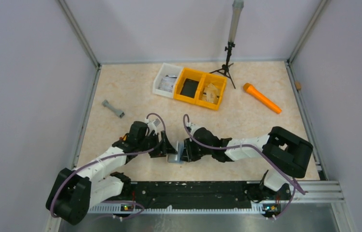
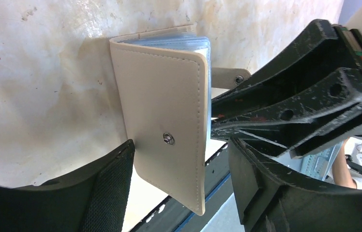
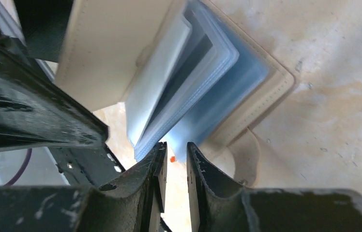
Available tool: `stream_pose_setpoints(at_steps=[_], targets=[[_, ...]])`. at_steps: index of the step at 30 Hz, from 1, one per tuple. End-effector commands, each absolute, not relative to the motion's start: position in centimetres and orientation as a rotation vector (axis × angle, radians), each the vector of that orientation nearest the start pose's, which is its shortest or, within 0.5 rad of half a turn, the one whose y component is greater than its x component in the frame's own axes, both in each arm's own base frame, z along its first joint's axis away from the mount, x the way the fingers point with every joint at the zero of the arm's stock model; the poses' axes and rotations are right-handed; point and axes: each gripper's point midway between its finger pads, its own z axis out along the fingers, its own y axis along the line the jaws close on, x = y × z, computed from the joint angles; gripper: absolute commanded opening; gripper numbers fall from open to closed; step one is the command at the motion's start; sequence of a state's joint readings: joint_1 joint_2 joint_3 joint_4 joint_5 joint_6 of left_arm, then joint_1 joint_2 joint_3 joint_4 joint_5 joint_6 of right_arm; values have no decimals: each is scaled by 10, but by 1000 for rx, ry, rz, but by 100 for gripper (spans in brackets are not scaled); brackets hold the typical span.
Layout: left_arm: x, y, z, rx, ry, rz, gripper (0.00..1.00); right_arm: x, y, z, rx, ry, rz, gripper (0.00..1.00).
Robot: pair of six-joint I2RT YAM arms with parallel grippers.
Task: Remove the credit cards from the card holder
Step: Remove the credit card from the card holder.
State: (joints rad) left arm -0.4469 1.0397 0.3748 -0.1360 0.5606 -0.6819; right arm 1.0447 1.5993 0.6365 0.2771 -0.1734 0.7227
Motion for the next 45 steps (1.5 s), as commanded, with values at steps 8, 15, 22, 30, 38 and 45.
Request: stream_pose_setpoints(at_steps=[8, 15, 22, 30, 38, 45], targets=[[163, -211, 57, 25, 2555, -1199, 74, 155, 401, 76, -563, 2302, 1199, 25], [162, -214, 64, 24, 2522, -1240, 74, 155, 409, 77, -575, 2297, 1235, 26], [157, -217, 68, 26, 2503, -1295, 78, 156, 413, 87, -564, 2269, 1267, 28], [155, -215, 65, 4, 2505, -1287, 50, 157, 412, 96, -539, 2244, 1279, 31], [156, -211, 66, -3, 2501, -1254, 35, 160, 398, 82, -534, 2302, 1171, 31], [158, -209, 76, 16, 2488, -1228, 39, 170, 360, 52, -552, 2398, 867, 43]])
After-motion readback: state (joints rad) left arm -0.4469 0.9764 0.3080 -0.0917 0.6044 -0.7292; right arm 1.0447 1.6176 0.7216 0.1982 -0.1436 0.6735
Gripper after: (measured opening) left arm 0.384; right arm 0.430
